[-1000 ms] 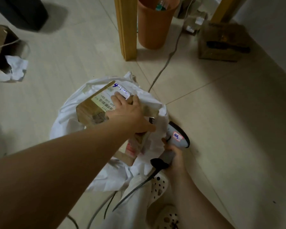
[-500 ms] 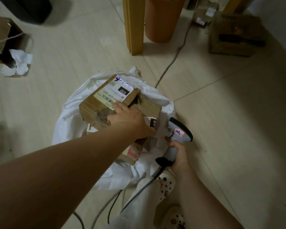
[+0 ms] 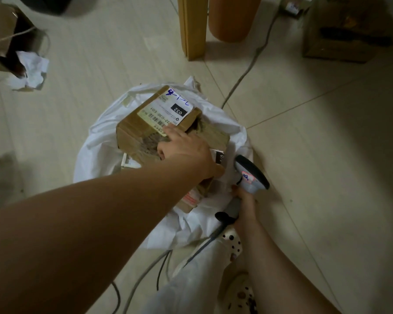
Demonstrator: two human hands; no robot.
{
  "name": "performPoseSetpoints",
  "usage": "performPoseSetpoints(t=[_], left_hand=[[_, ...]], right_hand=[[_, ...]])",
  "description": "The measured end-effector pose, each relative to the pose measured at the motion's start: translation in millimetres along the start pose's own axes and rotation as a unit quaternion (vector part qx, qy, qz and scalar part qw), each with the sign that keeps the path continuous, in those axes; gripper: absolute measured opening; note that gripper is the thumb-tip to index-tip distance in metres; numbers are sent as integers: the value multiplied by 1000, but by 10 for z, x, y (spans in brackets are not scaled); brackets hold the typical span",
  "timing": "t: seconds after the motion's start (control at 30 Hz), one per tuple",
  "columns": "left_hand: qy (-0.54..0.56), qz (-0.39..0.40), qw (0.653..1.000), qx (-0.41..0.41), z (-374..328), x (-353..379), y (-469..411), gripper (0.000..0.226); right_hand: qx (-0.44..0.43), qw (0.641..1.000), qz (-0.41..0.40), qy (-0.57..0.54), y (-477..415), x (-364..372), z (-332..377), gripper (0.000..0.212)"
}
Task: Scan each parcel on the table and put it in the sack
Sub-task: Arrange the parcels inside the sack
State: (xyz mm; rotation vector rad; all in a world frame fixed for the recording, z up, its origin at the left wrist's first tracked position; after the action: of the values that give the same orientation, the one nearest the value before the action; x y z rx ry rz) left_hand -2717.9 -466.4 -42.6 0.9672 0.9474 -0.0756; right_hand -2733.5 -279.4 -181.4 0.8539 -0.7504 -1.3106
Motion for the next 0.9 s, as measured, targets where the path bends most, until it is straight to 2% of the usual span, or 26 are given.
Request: performPoseSetpoints(t=[0.07,0.2,0.33,0.4,0.43,0.53,0.63,0.7,0.77,0.8,0.83,0.9], left_hand=[[6,-17,1000,0,5,-2,-10,120],[27,-36,999,5,-12,-120,13,121],[67,-44,997,18,-75,-259,77,123],[84,-46,995,22,-93,-242,141,114],[94,-43,994,26,-125,-209,170,102],[137,-29,988,58,-162,-96,308,77],[243,-55,965,79,-33,-156,339,56],[270,-79,956,89,102,-225,336,57],[214,-148,963,75,334,-353,348,64],[177,-178,966,54,483,-397,335,67],[140,-180,973,24,638,-379,264,72],[151,-106,982,-42,927,-227,91,87]], right_hand=[[-49,995,-61,56,242,-58,151,14],[-170,984,-33,52,953,13,482,11],[-258,964,-42,42,1338,-2,611,25],[-260,964,-38,43,1444,12,615,37],[-252,966,-31,52,1458,22,608,36],[-221,969,24,111,1530,119,623,8],[-184,974,46,124,1535,151,675,16],[-151,980,40,126,1423,100,679,17],[-128,985,29,116,1380,84,646,16],[-116,987,23,107,1375,80,622,27],[-106,989,16,101,1372,78,608,35],[-104,987,16,118,1358,80,612,31]])
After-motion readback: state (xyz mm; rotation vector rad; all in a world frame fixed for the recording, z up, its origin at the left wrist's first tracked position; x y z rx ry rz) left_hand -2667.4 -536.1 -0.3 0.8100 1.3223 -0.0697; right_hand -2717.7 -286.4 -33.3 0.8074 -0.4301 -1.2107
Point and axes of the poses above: each hand's wrist, its own y-axis away from the middle knuckle, its own x-axis out of the palm, z = x × y, the point moved 6 cm from there along -y, towards the middle knuckle, and after that the axes turned 7 degrees about -y, right-handed, at the moved point
